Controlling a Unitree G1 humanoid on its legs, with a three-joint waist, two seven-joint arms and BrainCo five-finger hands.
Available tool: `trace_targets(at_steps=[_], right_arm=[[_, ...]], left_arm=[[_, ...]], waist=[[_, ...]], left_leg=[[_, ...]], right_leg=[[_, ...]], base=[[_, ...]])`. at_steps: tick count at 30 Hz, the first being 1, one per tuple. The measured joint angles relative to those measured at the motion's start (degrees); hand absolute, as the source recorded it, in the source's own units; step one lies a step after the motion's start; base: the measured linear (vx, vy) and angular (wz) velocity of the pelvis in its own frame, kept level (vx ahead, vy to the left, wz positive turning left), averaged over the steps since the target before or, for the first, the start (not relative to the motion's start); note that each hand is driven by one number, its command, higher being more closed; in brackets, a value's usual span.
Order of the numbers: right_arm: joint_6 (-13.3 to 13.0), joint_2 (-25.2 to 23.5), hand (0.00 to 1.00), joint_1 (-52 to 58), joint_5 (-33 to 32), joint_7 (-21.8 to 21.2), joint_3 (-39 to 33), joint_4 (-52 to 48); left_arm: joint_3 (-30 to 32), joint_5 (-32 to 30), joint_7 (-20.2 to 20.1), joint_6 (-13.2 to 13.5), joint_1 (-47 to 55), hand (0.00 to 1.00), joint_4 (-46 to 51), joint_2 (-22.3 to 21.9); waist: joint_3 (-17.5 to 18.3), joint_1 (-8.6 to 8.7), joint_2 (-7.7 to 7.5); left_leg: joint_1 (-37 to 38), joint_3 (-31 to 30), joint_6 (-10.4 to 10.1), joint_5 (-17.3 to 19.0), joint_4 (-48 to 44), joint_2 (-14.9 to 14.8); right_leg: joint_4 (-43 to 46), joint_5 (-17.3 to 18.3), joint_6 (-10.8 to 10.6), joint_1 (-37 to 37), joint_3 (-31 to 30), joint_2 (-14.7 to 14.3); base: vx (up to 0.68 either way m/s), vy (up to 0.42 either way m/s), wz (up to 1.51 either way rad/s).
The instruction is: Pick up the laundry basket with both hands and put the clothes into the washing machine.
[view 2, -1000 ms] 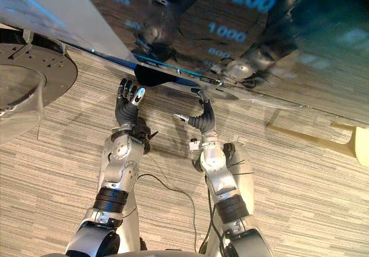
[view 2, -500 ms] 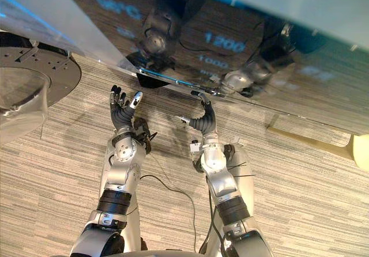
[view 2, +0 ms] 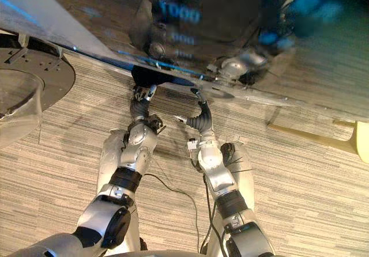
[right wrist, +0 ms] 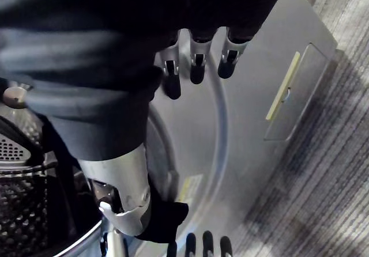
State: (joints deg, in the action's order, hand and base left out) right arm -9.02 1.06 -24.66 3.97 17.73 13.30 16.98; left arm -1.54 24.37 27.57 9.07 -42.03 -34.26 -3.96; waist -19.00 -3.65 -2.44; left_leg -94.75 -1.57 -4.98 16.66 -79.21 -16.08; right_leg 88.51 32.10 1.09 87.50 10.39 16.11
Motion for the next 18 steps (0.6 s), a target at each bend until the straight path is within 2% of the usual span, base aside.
trace_targets(at_steps=[9, 14, 18], right_arm=[[0.04, -0.06, 0.0, -2.29, -1.74, -0.01, -1.69, 0.92], [0.04, -0.07, 0.0, -3.48, -2.56, -0.38, -1.7, 0.87], [0.04, -0.02, 0.0, -3.69, -2.95, -0.55, -1.8, 0.45]], left_arm=[[1.69, 0.76, 0.4, 0.42, -0.86, 1.0, 1.84, 3.3], [1.63, 0.72, 0.33, 2.03, -0.86, 1.0, 6.78, 3.64], [1.17, 0.66, 0.36, 2.8, -0.53, 1.0, 11.5, 3.77]], waist=[[0.01, 0.26, -0.01], [0.03, 1.32, -0.06], [0.03, 1.32, -0.06]], left_leg=[[-1.28, -0.3, 0.08, 0.04, -1.31, 0.03], [-1.12, -0.14, 0.09, 0.02, -1.25, 0.01], [-0.45, 0.05, 0.08, 0.02, -0.91, 0.02]], right_leg=[[1.24, -0.28, 0.46, 1.59, -0.71, 0.05], [1.27, -0.42, 0.67, 1.66, -0.83, 0.07], [1.19, -0.41, 0.67, 1.26, -0.91, 0.1]], base=[[0.02, -0.021, -0.01], [0.04, -0.038, 0.0], [0.04, -0.038, 0.02]])
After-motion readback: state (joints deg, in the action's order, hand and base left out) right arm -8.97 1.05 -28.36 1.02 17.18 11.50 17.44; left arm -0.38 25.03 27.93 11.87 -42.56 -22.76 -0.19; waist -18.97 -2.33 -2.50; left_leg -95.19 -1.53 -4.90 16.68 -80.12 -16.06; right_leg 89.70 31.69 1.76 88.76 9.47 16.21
